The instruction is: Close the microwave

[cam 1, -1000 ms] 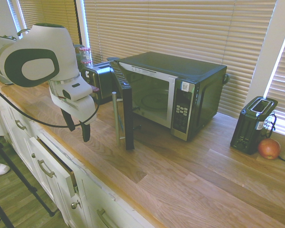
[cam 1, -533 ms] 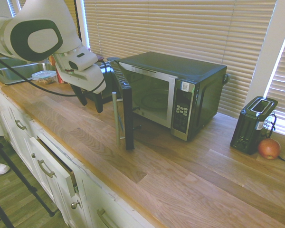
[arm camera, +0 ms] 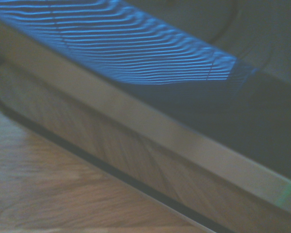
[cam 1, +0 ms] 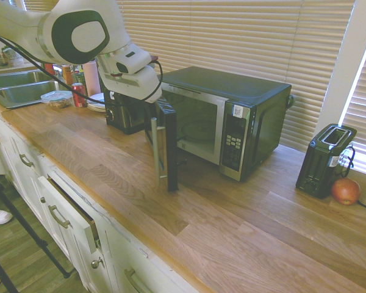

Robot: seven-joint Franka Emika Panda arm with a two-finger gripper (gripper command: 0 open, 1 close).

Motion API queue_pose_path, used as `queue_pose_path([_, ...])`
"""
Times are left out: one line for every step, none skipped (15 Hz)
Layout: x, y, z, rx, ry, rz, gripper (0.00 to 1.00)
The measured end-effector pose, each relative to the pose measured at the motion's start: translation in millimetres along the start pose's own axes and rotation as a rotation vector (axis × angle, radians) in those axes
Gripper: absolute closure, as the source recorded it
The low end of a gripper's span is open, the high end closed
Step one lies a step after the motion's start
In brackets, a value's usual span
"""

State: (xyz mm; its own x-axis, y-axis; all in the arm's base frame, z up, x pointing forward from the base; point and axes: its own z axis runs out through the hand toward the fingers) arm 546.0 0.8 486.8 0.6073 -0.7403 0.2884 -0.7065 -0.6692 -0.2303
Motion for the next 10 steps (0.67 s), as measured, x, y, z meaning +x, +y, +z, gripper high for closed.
queue_pose_path([13, 0, 4, -0.003, 0.006, 0.015, 0.00])
queue_pose_path([26, -1, 9, -0.006, 0.013, 0.030, 0.00])
queue_pose_path([36, -4, 13, -0.006, 0.016, 0.041, 0.00])
queue_pose_path([46, -9, 18, -0.007, 0.018, 0.048, 0.00])
queue_pose_path([56, -15, 24, -0.009, 0.018, 0.054, 0.00])
queue_pose_path([65, -21, 29, -0.013, 0.016, 0.058, 0.00])
queue_pose_path([74, -28, 38, -0.013, 0.014, 0.062, 0.00])
queue_pose_path([82, -36, 46, -0.014, 0.009, 0.067, 0.00])
queue_pose_path([91, -45, 54, -0.016, 0.003, 0.073, 0.00])
queue_pose_path([98, -49, 61, -0.028, -0.009, 0.078, 0.00])
